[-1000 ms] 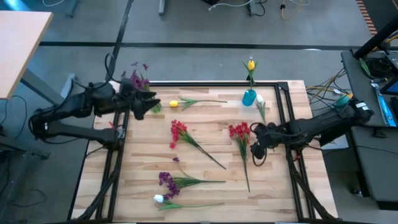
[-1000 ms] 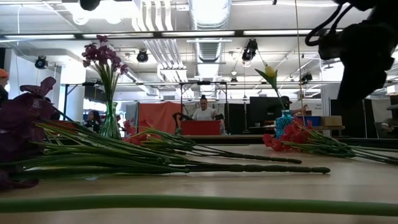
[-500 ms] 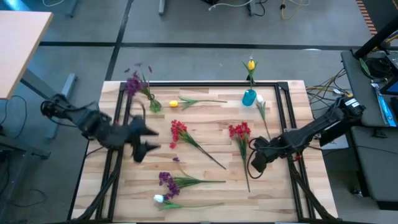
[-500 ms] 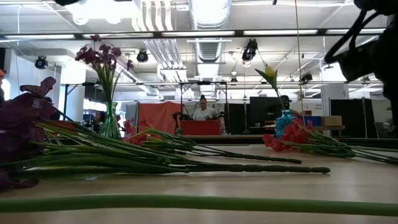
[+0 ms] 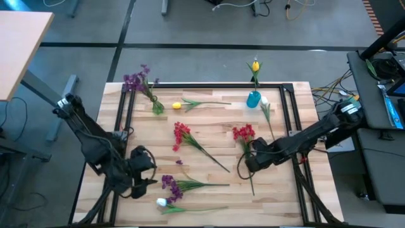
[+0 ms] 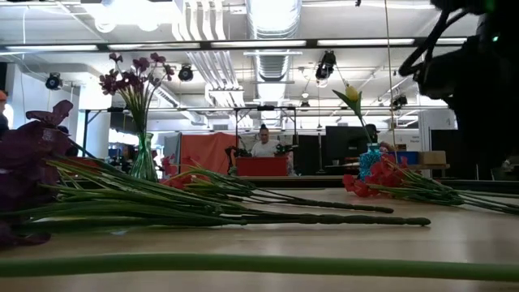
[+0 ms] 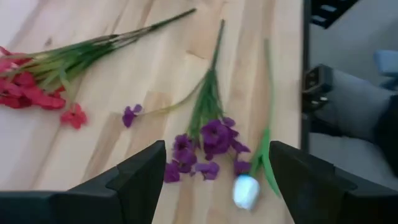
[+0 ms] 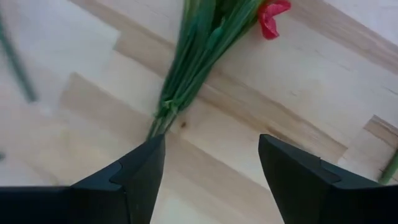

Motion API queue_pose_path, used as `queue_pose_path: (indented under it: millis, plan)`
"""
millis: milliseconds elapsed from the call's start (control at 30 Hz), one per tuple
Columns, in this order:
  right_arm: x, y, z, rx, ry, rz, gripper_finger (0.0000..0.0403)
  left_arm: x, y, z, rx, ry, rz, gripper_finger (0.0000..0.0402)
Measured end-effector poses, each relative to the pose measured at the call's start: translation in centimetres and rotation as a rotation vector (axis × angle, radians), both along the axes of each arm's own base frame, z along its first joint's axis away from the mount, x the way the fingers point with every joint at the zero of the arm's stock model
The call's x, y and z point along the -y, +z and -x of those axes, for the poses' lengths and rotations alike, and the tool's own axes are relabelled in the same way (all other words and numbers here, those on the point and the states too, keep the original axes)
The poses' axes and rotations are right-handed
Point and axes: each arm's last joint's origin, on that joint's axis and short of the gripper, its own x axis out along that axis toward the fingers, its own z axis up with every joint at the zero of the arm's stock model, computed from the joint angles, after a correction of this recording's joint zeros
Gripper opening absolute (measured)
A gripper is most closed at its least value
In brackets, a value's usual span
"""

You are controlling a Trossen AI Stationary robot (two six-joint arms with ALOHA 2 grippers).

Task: Sort flowers into vase by color
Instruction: Put the right red flowers into the green vase

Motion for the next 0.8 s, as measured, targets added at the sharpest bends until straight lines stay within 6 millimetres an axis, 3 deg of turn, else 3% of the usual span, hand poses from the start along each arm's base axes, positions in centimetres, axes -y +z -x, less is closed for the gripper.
queue_pose_path:
  millis: [300,433,600,800]
  plan:
    - [-0.1,-2.2,-2.9,-0.097,0.008,0.053,0.0326,0.5,-1.1,-1.3,0.099,0.059,-0.218,0.0269]
    - [0.2,-3.0,-3.7,-0.133,0.025,0.070,0.0330,1.8,-1.6,-2.7,0.198,-0.056,-0.238,0.0260]
    - [0.5,-3.9,-4.3,-0.153,0.053,0.068,0.0286,3.4,-2.2,-4.8,0.374,-0.256,-0.207,0.0239]
    - [0.5,-3.9,-4.6,-0.132,0.112,0.053,0.0168,2.1,-4.6,-6.3,0.492,-0.222,-0.203,0.0219]
